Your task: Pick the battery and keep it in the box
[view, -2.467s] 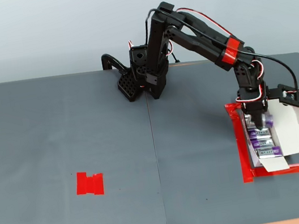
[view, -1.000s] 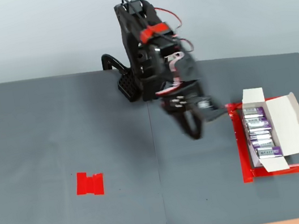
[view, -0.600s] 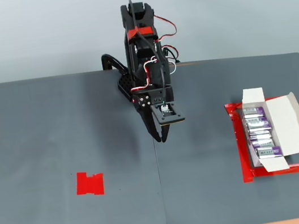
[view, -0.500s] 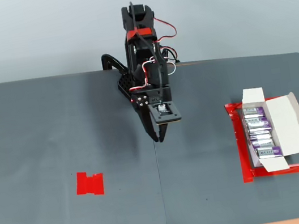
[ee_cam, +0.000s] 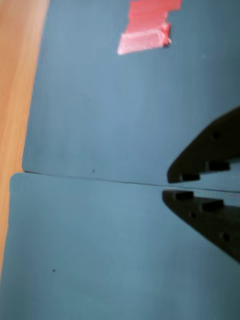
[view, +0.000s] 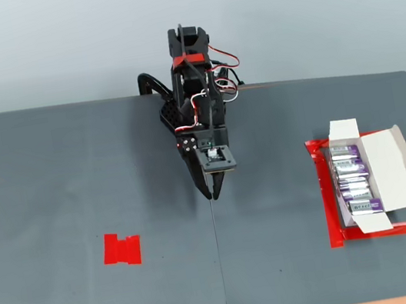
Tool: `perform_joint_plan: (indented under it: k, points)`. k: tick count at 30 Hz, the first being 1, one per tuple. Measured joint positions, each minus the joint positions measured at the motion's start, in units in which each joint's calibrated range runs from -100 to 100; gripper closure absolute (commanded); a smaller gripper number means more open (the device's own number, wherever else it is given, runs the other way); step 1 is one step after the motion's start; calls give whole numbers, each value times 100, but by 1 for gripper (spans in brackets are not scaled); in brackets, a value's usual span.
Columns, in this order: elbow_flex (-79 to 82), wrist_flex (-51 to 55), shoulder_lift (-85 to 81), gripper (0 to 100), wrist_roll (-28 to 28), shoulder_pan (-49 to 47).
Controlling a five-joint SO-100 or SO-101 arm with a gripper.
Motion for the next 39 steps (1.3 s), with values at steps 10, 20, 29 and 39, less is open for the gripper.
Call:
perform_joint_plan:
  k: [10,20,29,39]
  points:
    - [171,755,17,98,-469,-7]
    - [-72,2637,-59,98,-518,-7]
    - [-72,2689,-68,98,-518,-7]
    - [-72,2689,-68,98,-518,-7]
